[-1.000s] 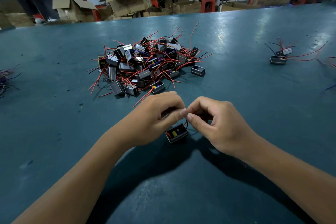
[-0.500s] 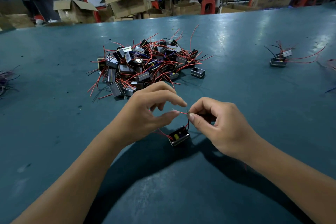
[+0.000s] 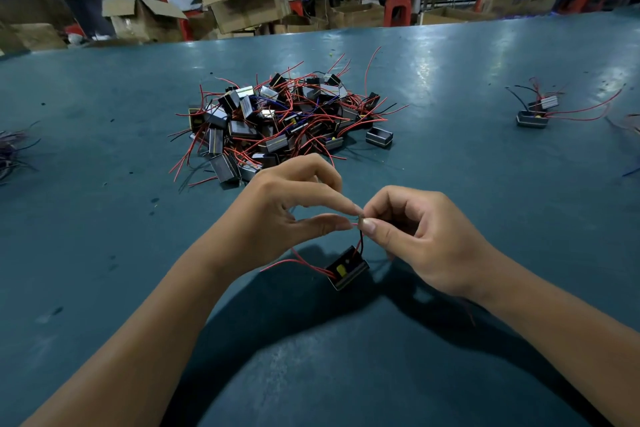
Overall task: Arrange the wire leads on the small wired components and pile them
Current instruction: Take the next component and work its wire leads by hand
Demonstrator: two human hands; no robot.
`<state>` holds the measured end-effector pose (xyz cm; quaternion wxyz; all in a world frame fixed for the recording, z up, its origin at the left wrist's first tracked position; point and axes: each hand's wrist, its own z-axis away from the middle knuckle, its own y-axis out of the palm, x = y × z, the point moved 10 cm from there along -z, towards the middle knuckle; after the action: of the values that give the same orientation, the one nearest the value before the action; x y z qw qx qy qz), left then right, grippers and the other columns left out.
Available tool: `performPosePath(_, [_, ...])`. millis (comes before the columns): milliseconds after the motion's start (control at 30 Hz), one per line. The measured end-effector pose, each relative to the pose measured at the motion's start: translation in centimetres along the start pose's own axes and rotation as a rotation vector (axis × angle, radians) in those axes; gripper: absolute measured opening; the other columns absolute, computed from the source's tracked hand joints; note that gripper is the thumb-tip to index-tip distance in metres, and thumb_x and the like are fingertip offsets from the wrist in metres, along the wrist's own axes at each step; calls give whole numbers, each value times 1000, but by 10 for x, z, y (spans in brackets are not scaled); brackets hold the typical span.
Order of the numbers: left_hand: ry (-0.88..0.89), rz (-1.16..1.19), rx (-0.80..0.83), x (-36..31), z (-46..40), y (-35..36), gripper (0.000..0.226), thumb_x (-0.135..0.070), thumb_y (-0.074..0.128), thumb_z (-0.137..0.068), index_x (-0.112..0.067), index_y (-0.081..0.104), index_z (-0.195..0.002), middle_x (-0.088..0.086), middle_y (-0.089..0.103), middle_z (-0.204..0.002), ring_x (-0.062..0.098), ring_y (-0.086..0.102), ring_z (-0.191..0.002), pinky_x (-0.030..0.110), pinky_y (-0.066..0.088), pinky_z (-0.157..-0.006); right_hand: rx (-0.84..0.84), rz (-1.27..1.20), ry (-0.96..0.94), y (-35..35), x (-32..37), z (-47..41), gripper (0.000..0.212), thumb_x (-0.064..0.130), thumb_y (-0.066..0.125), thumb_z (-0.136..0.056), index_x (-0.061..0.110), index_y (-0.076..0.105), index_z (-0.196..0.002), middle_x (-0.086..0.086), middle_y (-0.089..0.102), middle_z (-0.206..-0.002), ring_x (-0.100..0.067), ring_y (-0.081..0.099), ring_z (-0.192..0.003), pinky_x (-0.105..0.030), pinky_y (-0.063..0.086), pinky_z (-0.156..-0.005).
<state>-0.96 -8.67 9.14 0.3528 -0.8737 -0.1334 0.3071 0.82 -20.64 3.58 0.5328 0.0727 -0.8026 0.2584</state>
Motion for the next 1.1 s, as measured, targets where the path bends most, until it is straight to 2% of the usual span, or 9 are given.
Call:
performPosePath(200, [-132,42,-5,15,3,0,18,-25,78,-87,-16,76,-102,-2,64,-92,17,56,-76,15,39,-68,-62,-22,20,-6,-5,-1,11,25,64,-90,21,64,-81,14,52,-57,-5,43,-50,-17,36,-50])
performPosePath(367, [-110,-20,-30,9,1,12,3,-12,78,-87,-10,76,-89,-1,65,-83,19,59,-72,23,44,-64,-89,-5,13,-8,-4,-1,11,24,64,-92,21,64,-81,15,54,-56,-1,43,-49,-15,35,-49])
performPosePath(500, [-148,5,-58,11,3,11,4,-15,73,-89,-13,73,-85,-4,64,-81,20,57,-72,19,39,-64,-104,5,20,-8,-4,-2,10,28,64,-90,24,65,-80,13,54,-56,-4,44,-50,-19,36,-48])
performPosePath(667, [-174,8,-87,8,3,15,8,-8,68,-88,-11,70,-81,-3,64,-80,22,58,-73,32,45,-65,-119,1,32,-7,-4,-2,10,28,63,-88,21,65,-81,14,55,-56,-3,46,-50,-17,37,-50])
performPosePath(733, [-182,6,-122,7,3,15,8,-7,68,-87,-10,70,-80,-3,63,-78,16,56,-72,22,41,-65,-135,-16,42,-9,-5,-3,10,27,63,-87,20,65,-81,13,55,-56,-5,46,-50,-20,38,-50])
performPosePath(800, [-173,-10,-156,4,2,14,8,-6,68,-87,-8,70,-80,-2,63,-78,13,56,-72,17,40,-66,-154,-26,49,-10,-6,-3,10,24,64,-89,21,65,-80,10,54,-56,-8,45,-49,-26,39,-49])
performPosePath(900, [-129,-53,-149,-1,2,16,8,-5,68,-87,-6,69,-79,1,62,-78,17,58,-71,31,47,-64,-169,-16,67,-11,-9,-2,15,16,66,-93,21,65,-79,9,54,-56,-10,46,-49,-31,41,-50])
performPosePath(967, [-82,-94,-86,-1,1,16,7,-3,68,-87,-6,70,-80,1,63,-80,20,58,-71,38,48,-63,-151,-7,76,-9,-9,-2,17,13,66,-94,21,65,-78,11,55,-55,-6,46,-49,-25,40,-50])
performPosePath(1100, [-15,-88,-66,4,3,-1,13,1,73,-86,-10,75,-94,1,65,-91,16,60,-81,26,48,-71,-95,-29,80,-6,-8,-2,17,12,65,-94,18,64,-78,12,54,-56,-7,44,-49,-20,37,-49])
